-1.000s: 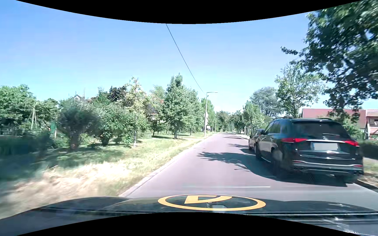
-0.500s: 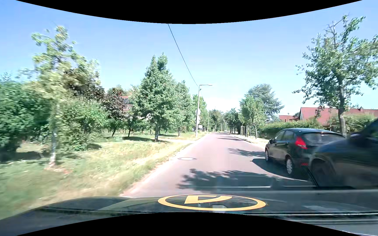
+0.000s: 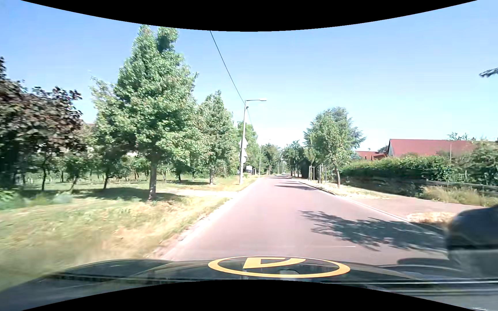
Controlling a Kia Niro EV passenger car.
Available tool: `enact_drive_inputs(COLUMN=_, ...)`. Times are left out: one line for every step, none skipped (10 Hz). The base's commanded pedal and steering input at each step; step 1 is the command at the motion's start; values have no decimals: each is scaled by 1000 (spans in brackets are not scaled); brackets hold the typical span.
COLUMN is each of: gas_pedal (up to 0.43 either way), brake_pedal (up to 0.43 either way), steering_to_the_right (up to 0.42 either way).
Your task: Follow the waypoints while adhering to traffic rules and regulations
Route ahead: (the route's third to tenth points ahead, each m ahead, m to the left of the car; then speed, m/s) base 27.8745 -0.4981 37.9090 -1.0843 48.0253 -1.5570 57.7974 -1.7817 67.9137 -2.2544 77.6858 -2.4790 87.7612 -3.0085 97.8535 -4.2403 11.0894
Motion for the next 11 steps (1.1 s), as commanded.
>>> enact_drive_inputs(gas_pedal=197, brake_pedal=0, steering_to_the_right=36)
enact_drive_inputs(gas_pedal=220, brake_pedal=0, steering_to_the_right=35)
enact_drive_inputs(gas_pedal=240, brake_pedal=0, steering_to_the_right=34)
enact_drive_inputs(gas_pedal=248, brake_pedal=0, steering_to_the_right=32)
enact_drive_inputs(gas_pedal=248, brake_pedal=0, steering_to_the_right=30)
enact_drive_inputs(gas_pedal=248, brake_pedal=0, steering_to_the_right=27)
enact_drive_inputs(gas_pedal=248, brake_pedal=0, steering_to_the_right=23)
enact_drive_inputs(gas_pedal=248, brake_pedal=0, steering_to_the_right=17)
enact_drive_inputs(gas_pedal=260, brake_pedal=0, steering_to_the_right=13)
enact_drive_inputs(gas_pedal=268, brake_pedal=0, steering_to_the_right=11)
enact_drive_inputs(gas_pedal=280, brake_pedal=0, steering_to_the_right=10)
